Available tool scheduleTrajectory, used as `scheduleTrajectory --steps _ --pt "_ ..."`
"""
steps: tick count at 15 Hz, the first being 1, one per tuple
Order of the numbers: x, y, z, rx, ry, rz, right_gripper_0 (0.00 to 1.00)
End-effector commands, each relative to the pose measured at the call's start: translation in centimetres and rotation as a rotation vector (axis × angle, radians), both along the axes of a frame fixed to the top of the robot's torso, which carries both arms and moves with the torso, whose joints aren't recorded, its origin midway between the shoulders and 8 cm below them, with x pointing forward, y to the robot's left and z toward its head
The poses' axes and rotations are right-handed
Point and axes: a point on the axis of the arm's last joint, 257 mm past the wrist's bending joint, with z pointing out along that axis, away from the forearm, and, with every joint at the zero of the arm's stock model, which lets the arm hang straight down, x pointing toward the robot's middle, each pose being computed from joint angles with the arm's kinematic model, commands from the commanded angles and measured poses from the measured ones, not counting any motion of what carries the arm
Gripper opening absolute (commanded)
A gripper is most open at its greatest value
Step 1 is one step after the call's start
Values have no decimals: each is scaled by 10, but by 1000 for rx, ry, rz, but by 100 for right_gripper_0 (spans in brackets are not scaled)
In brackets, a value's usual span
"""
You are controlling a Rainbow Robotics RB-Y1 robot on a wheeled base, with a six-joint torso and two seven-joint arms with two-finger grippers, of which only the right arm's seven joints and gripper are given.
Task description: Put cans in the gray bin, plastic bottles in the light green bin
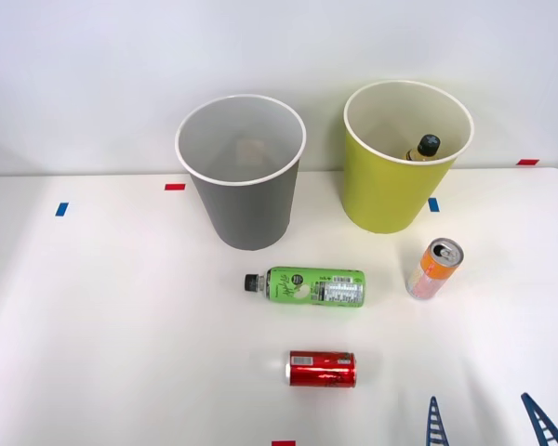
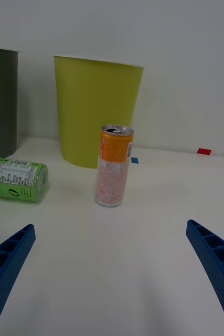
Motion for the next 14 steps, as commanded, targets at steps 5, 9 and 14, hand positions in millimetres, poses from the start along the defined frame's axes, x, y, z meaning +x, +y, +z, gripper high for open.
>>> scheduleTrajectory --steps 5,9,14 --pt "-24 21 -21 90 59 0 100" --pt "-25 21 -22 111 63 -8 100" --pt "-25 21 -22 111 63 -8 100"
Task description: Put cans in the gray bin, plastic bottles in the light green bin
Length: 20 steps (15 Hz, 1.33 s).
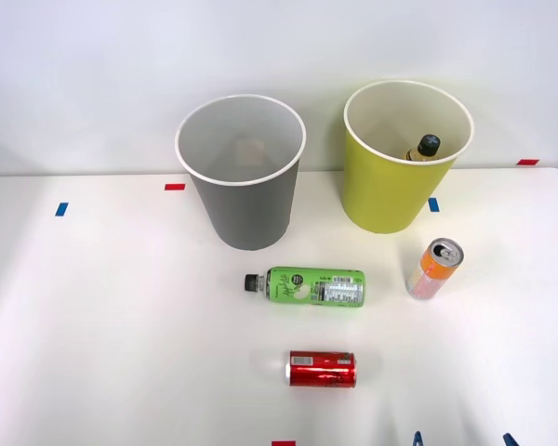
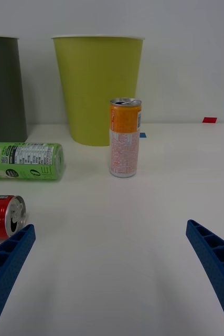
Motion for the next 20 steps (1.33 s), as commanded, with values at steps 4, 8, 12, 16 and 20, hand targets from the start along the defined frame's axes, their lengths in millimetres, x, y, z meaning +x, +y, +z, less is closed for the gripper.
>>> scheduleTrajectory --steps 4,8,12,16,20 --pt "0 0 0 0 0 0 100" --pt "0 0 0 0 0 0 100" --pt "0 0 0 0 0 0 100" --pt "0 0 0 0 0 0 100" --pt "0 0 0 0 0 0 100"
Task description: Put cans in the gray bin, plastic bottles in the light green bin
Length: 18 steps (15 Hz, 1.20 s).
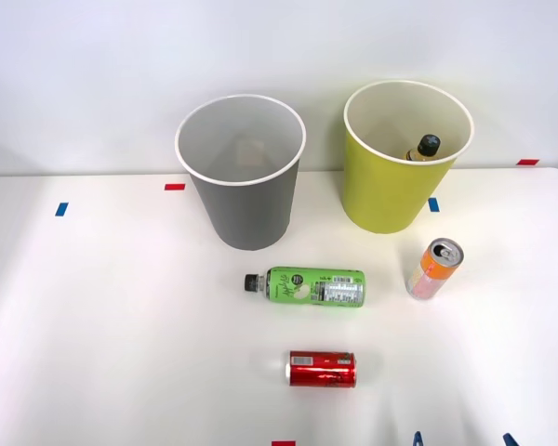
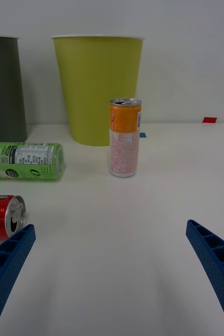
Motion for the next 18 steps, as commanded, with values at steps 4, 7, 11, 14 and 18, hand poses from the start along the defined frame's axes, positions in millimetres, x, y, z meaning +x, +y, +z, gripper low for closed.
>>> scheduleTrajectory --steps 4,7,11,14,18 --pt "0 0 0 0 0 0 100" --pt "0 0 0 0 0 0 100" --pt "0 0 0 0 0 0 100" --pt "0 0 0 0 0 0 100" --pt "0 0 0 0 0 0 100"
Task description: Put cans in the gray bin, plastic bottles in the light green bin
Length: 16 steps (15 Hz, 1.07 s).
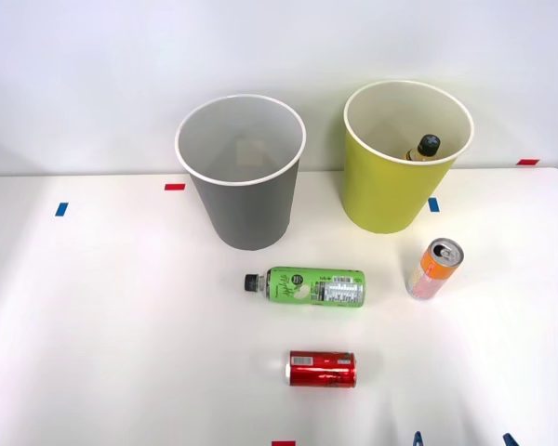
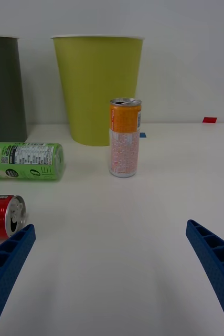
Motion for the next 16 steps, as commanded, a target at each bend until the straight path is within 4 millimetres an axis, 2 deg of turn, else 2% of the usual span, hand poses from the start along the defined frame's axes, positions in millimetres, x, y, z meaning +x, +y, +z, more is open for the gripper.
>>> scheduleTrajectory --steps 1,16 --pt "0 0 0 0 0 0 100" --pt "0 0 0 0 0 0 100"
